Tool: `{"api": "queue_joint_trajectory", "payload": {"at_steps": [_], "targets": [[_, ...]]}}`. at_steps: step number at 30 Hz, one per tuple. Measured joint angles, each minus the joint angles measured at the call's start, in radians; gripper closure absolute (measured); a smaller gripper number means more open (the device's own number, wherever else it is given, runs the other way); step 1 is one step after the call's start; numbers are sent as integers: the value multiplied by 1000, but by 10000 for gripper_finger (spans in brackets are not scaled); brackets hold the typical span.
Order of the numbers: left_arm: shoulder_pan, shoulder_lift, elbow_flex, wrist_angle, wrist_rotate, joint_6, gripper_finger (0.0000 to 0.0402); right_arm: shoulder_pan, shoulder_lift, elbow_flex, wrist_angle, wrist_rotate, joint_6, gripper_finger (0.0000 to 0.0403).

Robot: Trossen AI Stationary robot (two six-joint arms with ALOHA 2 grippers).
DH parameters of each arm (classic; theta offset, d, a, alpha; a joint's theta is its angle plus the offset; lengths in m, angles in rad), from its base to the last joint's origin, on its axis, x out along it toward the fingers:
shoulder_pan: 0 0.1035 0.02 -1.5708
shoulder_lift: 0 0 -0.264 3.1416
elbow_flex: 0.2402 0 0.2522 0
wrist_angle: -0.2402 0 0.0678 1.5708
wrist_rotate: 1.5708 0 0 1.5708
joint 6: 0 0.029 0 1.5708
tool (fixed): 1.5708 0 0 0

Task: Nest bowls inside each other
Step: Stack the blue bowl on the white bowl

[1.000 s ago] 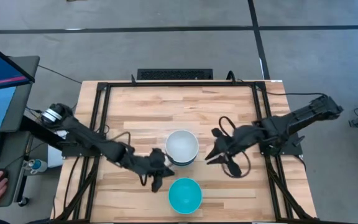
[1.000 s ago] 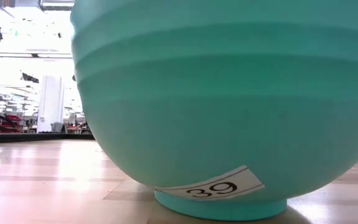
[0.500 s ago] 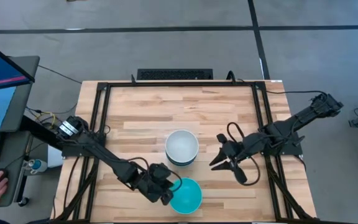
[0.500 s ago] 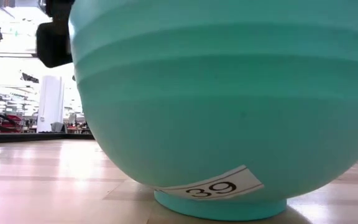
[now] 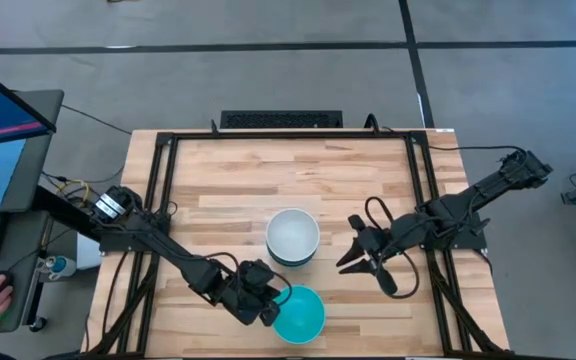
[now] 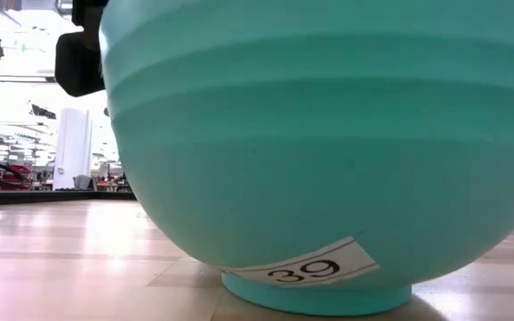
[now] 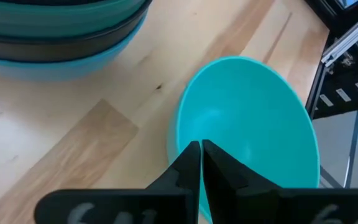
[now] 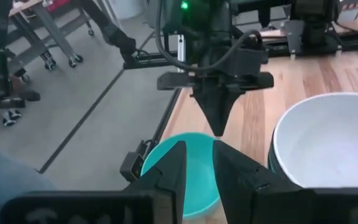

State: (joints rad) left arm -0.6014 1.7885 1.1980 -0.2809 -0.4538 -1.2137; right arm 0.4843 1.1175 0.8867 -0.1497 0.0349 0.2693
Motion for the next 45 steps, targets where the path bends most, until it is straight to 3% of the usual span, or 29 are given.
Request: {"api": "queue_joint_trajectory", "payload": {"at_steps": [9, 21, 34, 45], "targets": [[2, 58, -2, 14, 75, -14, 395, -1, 1, 0, 9, 2, -15, 301], [21, 85, 10, 37, 84, -19, 395, -9, 1, 0, 25, 4, -15, 301], [26, 84, 127, -186, 72, 22, 395, -9, 1, 0, 25, 4, -16, 301], [26, 96, 129, -172, 84, -2, 395, -9, 1, 0, 24, 3, -16, 301]]}}
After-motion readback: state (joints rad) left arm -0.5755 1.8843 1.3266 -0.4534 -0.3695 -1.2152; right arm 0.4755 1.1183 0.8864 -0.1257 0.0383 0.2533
